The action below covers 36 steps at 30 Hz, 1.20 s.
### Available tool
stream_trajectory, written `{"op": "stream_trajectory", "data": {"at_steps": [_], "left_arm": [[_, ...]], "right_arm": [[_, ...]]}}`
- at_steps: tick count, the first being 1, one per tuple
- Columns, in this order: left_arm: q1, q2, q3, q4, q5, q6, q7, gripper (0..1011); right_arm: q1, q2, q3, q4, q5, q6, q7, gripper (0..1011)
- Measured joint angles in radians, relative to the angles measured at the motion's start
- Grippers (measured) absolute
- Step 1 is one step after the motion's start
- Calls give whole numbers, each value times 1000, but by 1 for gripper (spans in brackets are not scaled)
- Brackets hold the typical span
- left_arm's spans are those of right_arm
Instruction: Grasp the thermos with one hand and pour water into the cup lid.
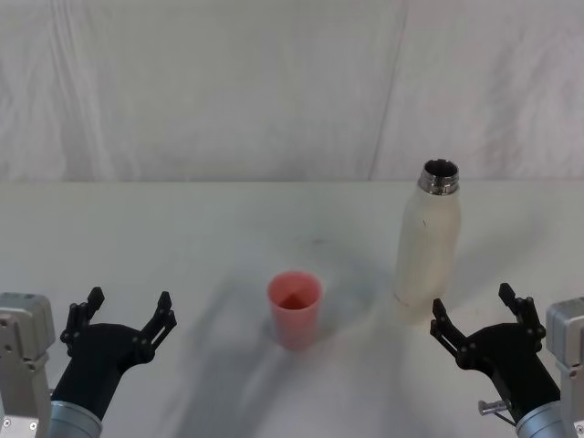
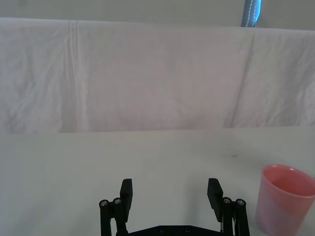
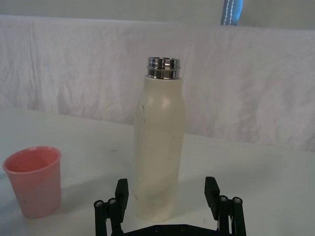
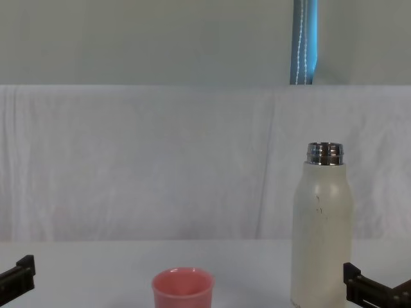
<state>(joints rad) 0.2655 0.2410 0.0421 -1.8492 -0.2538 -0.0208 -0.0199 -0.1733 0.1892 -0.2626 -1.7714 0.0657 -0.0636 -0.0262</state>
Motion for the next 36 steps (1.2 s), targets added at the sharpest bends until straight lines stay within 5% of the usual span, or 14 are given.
{"op": "stream_trajectory", "data": {"at_steps": [36], "left_arm": [[0, 0, 0, 0, 0, 0, 0, 1001]], "right_arm": [[0, 0, 0, 0, 0, 0, 0, 1000]]}}
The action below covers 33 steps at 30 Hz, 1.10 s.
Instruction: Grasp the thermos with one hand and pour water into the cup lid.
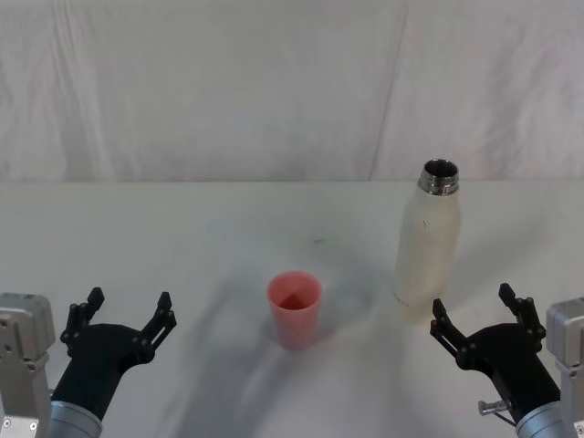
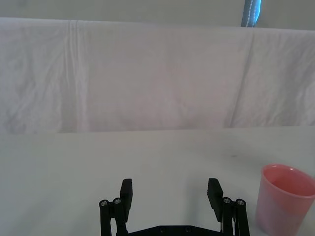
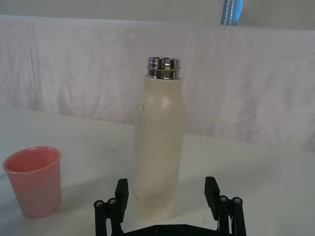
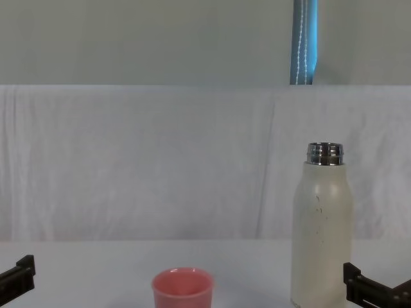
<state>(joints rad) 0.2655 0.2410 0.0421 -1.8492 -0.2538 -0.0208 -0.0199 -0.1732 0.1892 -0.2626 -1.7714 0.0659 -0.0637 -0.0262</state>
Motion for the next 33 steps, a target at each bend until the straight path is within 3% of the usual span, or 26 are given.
{"op": "stream_trajectory", "data": {"at_steps": [16, 33], "left_arm": [[0, 0, 0, 0, 0, 0, 0, 1001], [0, 0, 0, 0, 0, 0, 0, 1001]], "right_arm": [[-1, -5, 7, 0, 0, -4, 7, 1000], [37, -34, 44, 25, -6, -15, 95, 1000]]}}
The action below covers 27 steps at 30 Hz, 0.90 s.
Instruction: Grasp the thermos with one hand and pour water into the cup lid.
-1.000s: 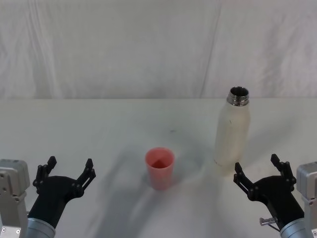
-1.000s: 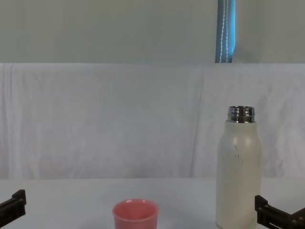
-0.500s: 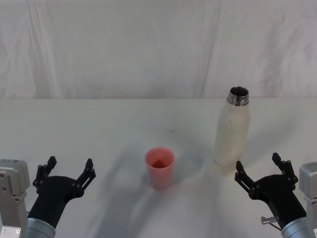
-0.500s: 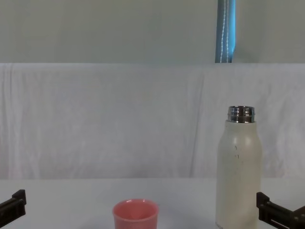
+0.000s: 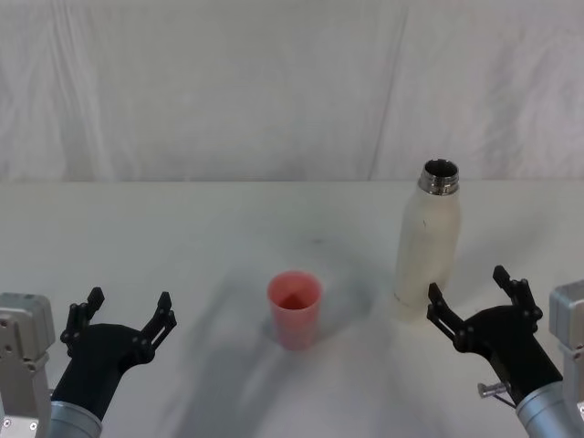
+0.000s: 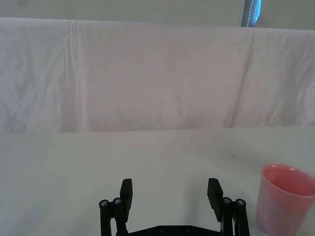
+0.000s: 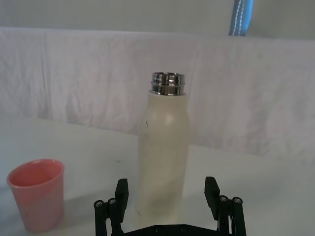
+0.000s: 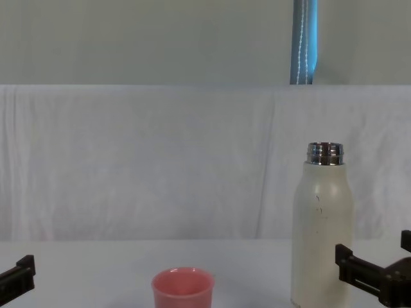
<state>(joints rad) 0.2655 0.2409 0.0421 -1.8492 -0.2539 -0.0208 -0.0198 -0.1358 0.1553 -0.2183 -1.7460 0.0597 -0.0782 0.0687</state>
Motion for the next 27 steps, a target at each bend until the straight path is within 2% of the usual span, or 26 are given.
{"op": "stream_trajectory", "data": {"at_steps": [14, 27], "left_arm": [[0, 0, 0, 0, 0, 0, 0, 1001], [0, 0, 0, 0, 0, 0, 0, 1001]], "right_arm": [[70, -26, 20, 52, -14, -2, 53, 1000], [112, -32, 17, 77, -22, -7, 79, 1000]]}}
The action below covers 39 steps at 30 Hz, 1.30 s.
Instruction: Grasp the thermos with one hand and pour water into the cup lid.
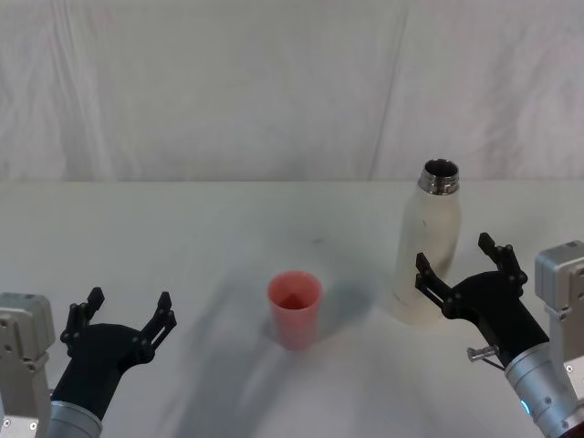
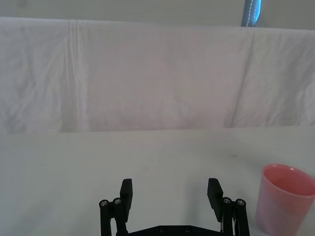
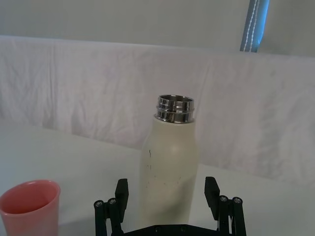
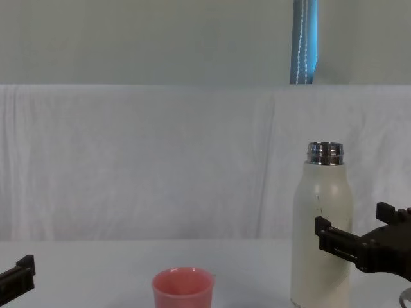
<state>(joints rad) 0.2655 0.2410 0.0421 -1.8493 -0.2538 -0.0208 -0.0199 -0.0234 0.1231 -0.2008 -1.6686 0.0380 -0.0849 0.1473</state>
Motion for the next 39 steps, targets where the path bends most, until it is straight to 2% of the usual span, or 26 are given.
{"op": "stream_trajectory", "data": {"at_steps": [20, 39], "left_arm": [[0, 0, 0, 0, 0, 0, 0, 1001], [0, 0, 0, 0, 0, 0, 0, 1001]], "right_arm": [[82, -13, -10, 81, 16, -2, 23, 1000], [96, -13, -19, 95, 26, -5, 26, 1000]]}}
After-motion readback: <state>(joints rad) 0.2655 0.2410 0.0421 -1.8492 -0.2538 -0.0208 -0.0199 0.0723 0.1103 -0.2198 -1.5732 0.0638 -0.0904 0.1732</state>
